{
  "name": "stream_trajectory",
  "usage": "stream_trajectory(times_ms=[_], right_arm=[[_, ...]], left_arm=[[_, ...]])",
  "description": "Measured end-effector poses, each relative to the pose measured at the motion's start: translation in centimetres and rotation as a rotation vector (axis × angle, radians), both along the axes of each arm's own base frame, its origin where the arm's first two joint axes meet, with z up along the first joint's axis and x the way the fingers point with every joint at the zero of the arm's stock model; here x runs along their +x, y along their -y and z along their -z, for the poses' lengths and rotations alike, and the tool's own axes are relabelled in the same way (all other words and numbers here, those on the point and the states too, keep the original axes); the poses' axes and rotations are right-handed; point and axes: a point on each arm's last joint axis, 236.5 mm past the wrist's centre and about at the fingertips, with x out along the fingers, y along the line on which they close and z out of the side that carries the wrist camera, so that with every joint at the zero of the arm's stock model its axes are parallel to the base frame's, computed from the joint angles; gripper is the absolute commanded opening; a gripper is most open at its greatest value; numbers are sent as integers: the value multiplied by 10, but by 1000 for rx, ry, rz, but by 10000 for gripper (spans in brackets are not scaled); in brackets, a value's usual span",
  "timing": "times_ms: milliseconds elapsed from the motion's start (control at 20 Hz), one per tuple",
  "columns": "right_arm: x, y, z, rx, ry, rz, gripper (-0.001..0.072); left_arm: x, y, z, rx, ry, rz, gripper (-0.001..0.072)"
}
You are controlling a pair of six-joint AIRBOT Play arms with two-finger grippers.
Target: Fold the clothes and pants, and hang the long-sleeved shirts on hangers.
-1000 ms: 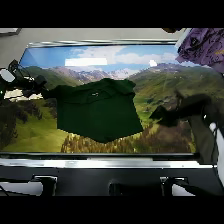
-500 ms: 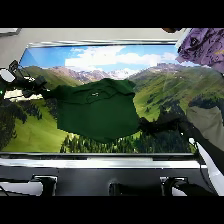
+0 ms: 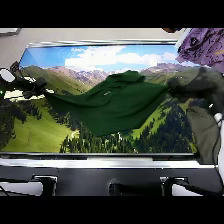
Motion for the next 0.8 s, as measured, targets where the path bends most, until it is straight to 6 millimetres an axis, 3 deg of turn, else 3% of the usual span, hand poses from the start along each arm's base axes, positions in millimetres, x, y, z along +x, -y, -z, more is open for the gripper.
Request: stream_trajectory(times_ms=[100,200,250,350,500,650,800], right_arm=[[21,26,-19,-1,41,58,46],[32,34,-21,21,42,82,298],[33,34,-20,36,31,84,392],[28,31,-17,56,-5,64,432],[1,34,-19,17,-72,-39,463],[-38,41,-15,-53,-153,-148,488],[-81,23,16,-1,-240,-204,486]], left_arm=[[-6,9,3,-5,-26,21,18],[-9,19,6,-5,-46,46,18],[-10,25,7,-5,-50,58,18],[-11,34,7,-6,-55,78,18],[-11,44,8,-5,-55,98,18],[-12,48,8,-5,-57,106,18],[-12,49,8,-5,-57,110,18]])
